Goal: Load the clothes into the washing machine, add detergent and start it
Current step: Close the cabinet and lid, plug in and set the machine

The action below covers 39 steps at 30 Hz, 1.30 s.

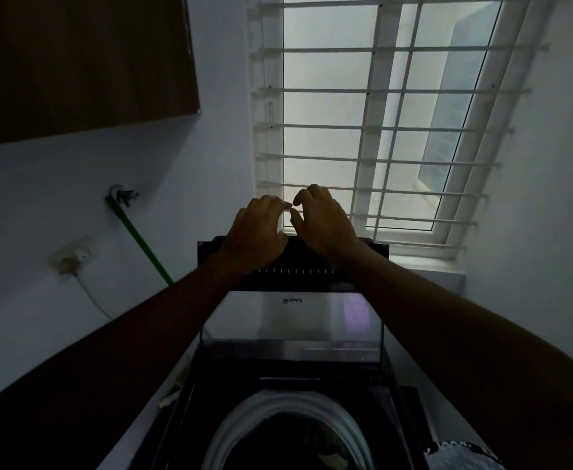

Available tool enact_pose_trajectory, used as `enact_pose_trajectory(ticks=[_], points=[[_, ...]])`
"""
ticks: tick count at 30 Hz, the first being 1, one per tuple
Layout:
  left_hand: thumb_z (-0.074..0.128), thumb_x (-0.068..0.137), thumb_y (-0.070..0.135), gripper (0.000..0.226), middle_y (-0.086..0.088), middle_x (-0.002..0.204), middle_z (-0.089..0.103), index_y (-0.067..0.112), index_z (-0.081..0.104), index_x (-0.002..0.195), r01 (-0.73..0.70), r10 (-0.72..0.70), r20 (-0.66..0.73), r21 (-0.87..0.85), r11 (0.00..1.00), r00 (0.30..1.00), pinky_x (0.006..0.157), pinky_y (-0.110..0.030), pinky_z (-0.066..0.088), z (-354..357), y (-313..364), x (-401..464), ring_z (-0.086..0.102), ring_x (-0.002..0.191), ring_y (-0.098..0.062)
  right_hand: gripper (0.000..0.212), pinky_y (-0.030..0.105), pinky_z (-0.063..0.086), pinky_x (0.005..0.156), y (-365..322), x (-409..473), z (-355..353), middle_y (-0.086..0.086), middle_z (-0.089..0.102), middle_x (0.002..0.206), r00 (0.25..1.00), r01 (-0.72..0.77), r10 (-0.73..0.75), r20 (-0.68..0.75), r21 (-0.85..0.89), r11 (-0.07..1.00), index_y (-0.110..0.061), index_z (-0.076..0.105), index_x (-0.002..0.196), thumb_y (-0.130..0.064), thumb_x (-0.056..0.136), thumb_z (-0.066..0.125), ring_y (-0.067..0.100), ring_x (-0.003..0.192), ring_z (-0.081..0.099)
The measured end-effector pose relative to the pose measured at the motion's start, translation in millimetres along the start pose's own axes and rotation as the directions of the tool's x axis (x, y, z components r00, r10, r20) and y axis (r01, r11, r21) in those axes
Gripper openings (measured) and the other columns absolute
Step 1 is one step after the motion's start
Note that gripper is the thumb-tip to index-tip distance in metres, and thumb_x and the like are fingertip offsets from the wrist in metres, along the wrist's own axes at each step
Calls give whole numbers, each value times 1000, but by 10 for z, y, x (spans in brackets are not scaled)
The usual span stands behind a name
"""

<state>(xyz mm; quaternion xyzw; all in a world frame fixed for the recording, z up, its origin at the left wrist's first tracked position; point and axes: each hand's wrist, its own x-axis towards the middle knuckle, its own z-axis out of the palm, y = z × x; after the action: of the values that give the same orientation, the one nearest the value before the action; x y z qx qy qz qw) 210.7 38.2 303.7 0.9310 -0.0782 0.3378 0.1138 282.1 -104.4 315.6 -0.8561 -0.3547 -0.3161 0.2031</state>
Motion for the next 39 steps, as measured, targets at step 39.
enact_pose_trajectory(ticks=[39], points=[[54, 95, 35, 23, -10, 100, 67, 15, 64, 89, 265, -300, 355, 146, 953, 885, 75, -34, 46, 626, -222, 353, 61, 90, -29, 51, 50, 29, 105, 389, -243, 656, 18, 47, 138, 797, -80, 211, 566, -247, 966, -16, 38, 136, -50, 101, 22, 36, 130, 39]])
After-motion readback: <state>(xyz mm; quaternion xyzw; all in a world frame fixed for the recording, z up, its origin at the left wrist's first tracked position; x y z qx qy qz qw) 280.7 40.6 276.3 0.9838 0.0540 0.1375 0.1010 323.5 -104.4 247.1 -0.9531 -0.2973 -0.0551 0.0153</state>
